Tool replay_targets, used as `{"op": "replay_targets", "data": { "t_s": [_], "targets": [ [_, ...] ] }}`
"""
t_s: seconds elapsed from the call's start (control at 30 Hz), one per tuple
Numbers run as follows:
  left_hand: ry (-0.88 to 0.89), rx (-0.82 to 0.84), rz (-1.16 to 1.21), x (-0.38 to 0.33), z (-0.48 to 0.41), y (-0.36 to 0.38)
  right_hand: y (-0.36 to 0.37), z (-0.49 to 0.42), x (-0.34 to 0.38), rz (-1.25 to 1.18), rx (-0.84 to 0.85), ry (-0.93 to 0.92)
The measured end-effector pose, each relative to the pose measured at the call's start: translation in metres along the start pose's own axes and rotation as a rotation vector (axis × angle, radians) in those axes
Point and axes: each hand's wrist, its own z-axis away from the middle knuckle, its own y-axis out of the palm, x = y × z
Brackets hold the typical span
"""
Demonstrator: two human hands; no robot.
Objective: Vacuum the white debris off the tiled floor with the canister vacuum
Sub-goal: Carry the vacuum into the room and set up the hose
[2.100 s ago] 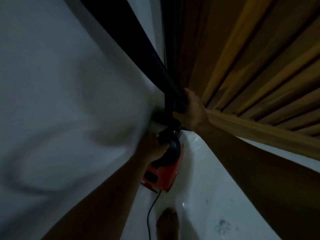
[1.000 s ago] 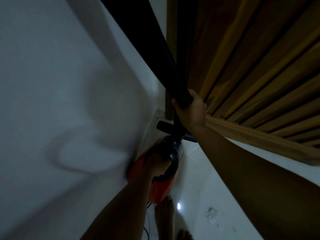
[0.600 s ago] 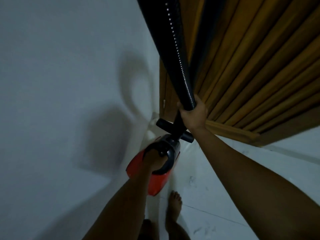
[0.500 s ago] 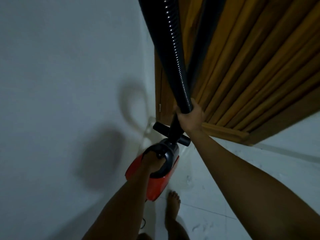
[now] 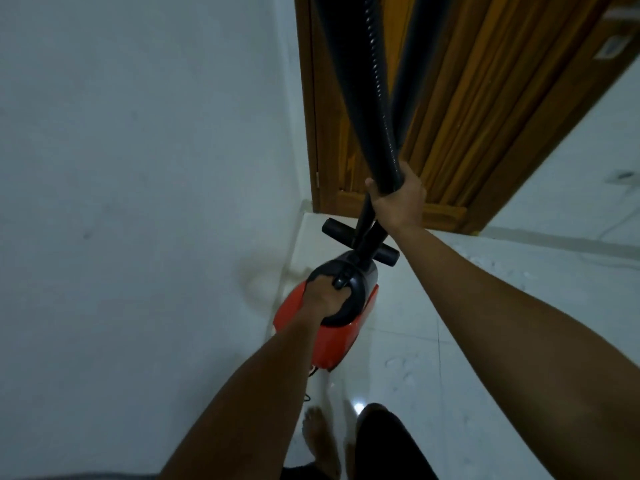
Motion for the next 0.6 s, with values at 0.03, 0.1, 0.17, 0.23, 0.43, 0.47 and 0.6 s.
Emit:
{"op": "replay_targets", "data": {
  "t_s": [0.03, 0.1, 0.17, 0.23, 0.43, 0.47, 0.6],
  "targets": [
    [0.000, 0.001, 0.010, 0.001, 0.015, 0.010, -0.011, 0.013, 0.002, -0.004, 0.004, -0.002],
    [0.003, 0.007, 0.036, 0.004, 0.041, 0.032, -0.034, 0.037, 0.003, -0.009, -0.002, -0.007],
    [0.005, 0.010, 0.051, 0.008, 0.067, 0.055, -0.056, 0.064, 0.000, -0.010, 0.003, -0.040],
    [0.000, 0.011, 0.068, 0.011, 0.097, 0.083, -0.081, 0.094, -0.005, -0.014, 0.011, -0.088],
    [0.022, -0.019, 0.108, 0.023, 0.192, 0.175, -0.157, 0.192, -0.031, -0.015, 0.040, -0.199],
    [0.025, -0.019, 0.110, 0.026, 0.208, 0.190, -0.170, 0.209, -0.036, -0.012, 0.045, -0.205],
    [-0.003, -0.018, 0.137, 0.045, 0.267, 0.245, -0.208, 0.271, -0.051, 0.014, 0.054, -0.192]
  ]
}}
